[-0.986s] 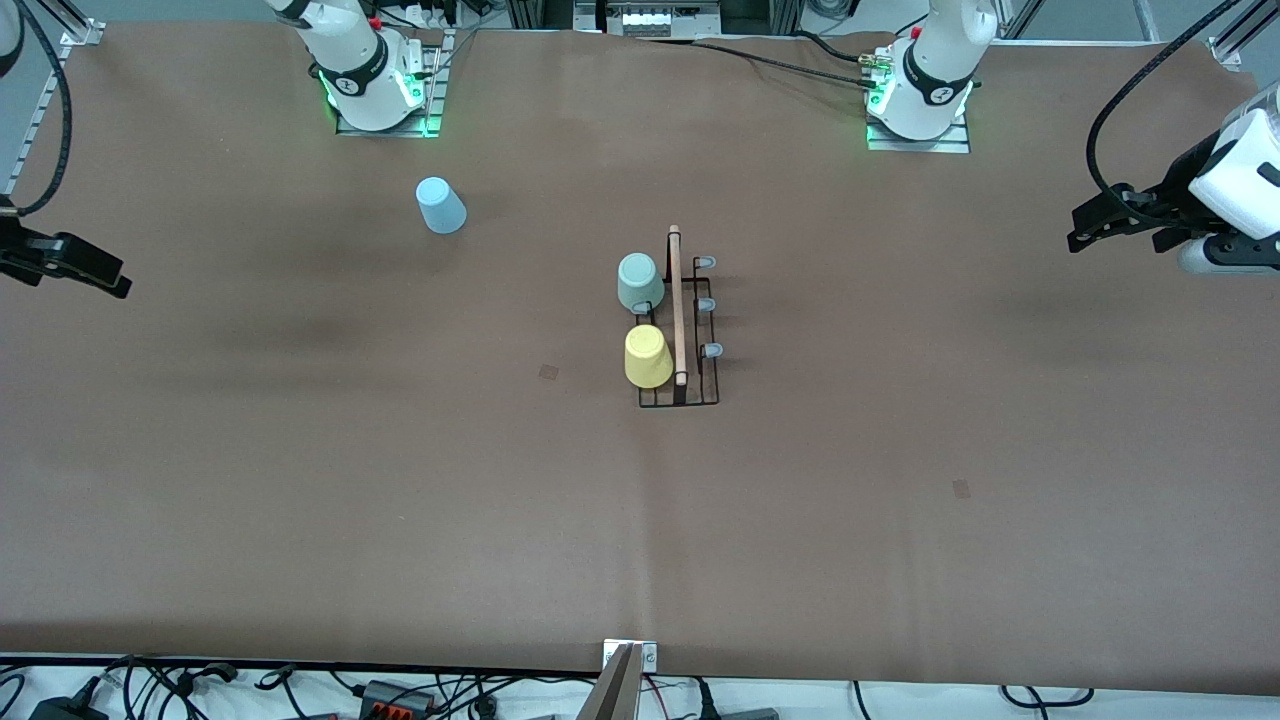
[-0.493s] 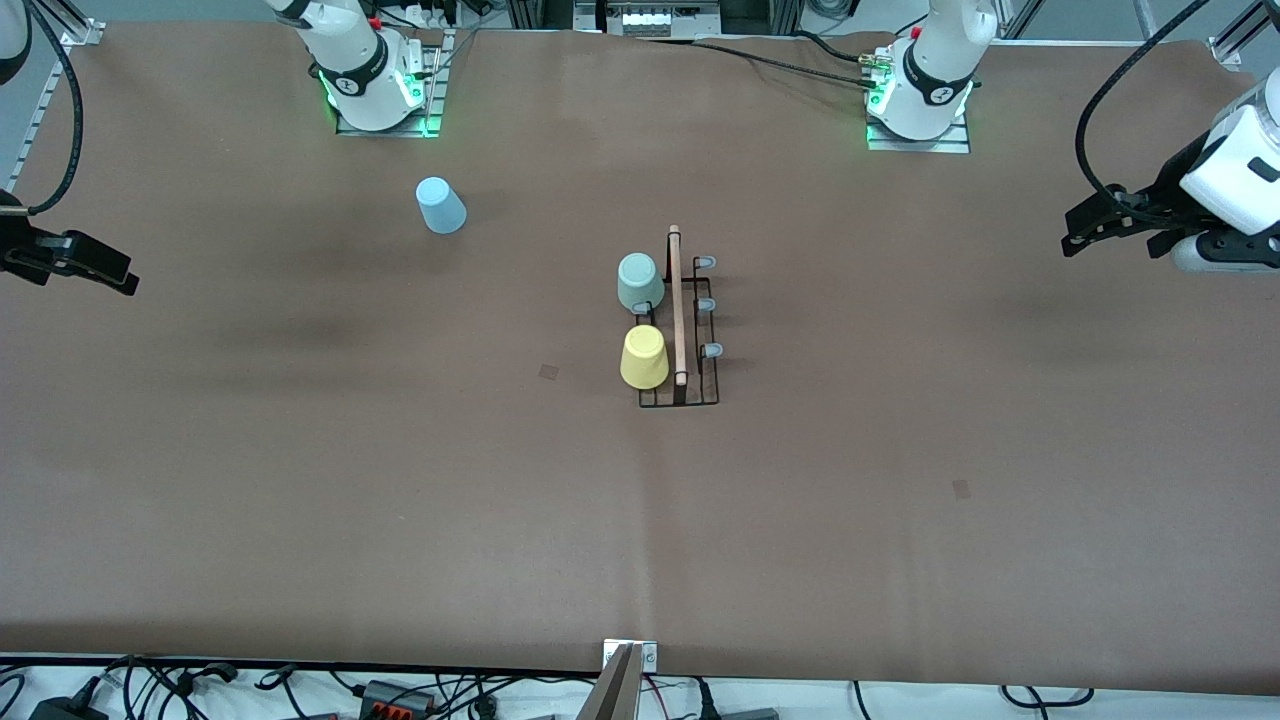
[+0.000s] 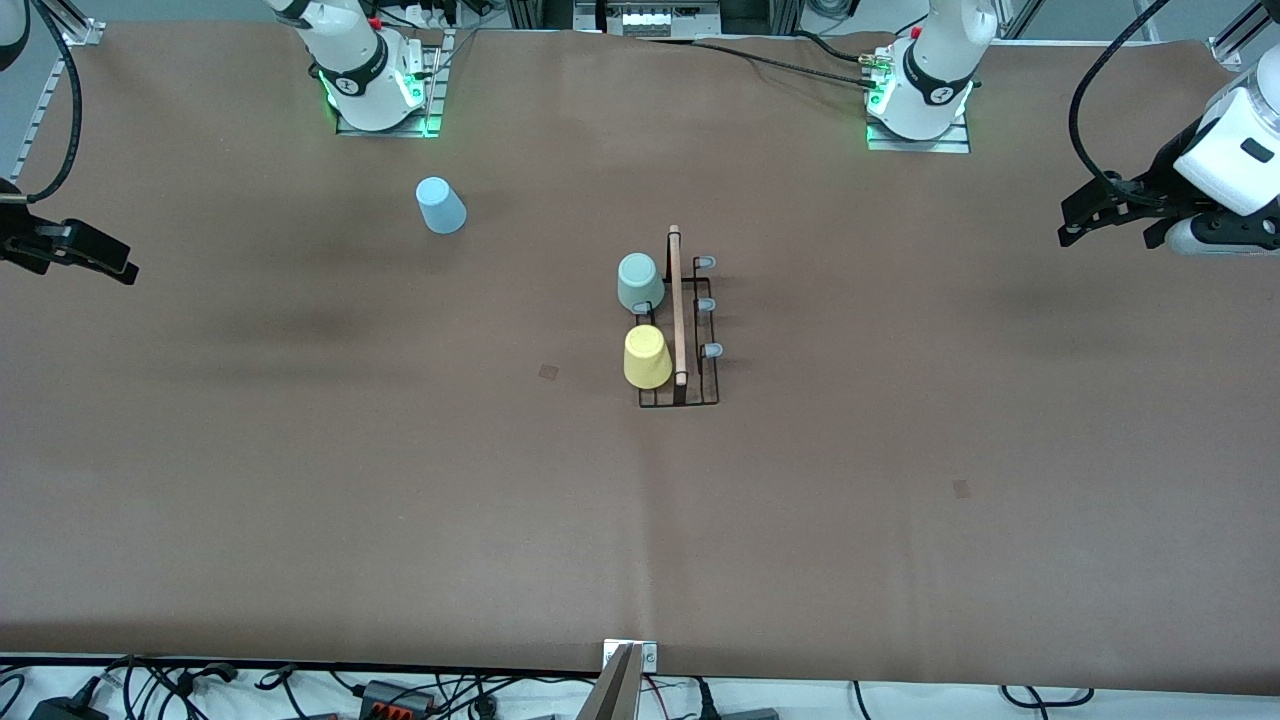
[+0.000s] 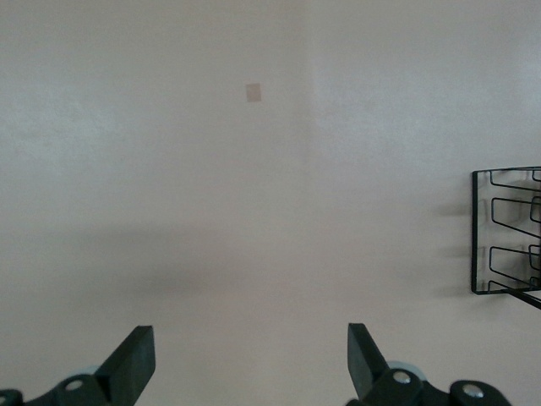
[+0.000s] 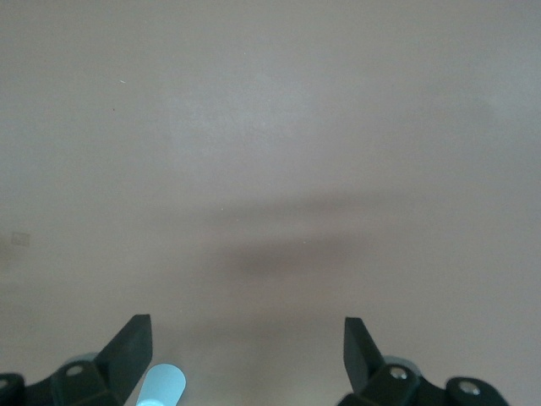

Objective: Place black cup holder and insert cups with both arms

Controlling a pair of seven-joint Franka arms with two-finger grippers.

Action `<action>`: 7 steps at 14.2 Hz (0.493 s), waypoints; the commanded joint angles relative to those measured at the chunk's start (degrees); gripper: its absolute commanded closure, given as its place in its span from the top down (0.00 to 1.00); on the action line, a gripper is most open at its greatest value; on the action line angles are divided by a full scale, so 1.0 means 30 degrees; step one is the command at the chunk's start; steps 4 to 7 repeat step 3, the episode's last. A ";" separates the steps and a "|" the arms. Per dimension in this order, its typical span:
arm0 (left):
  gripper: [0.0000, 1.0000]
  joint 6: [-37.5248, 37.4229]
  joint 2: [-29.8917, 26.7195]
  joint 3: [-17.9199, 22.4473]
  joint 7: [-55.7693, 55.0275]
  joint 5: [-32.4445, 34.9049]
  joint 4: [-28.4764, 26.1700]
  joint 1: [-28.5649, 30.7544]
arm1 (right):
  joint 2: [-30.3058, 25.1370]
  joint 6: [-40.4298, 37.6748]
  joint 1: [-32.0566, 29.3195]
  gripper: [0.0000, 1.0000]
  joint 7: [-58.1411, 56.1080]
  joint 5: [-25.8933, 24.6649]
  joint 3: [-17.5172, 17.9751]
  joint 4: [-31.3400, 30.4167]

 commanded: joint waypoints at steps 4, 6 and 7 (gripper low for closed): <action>1.00 0.0331 -0.0276 -0.0129 -0.0012 -0.0131 -0.0230 0.0140 | -0.0411 0.0017 0.0221 1.00 0.0014 0.0231 -0.0185 -0.0358; 1.00 0.0331 -0.0276 -0.0129 -0.0012 -0.0131 -0.0230 0.0140 | -0.0411 0.0017 0.0221 1.00 0.0014 0.0231 -0.0185 -0.0358; 1.00 0.0331 -0.0276 -0.0129 -0.0012 -0.0131 -0.0230 0.0140 | -0.0411 0.0017 0.0221 1.00 0.0014 0.0231 -0.0185 -0.0358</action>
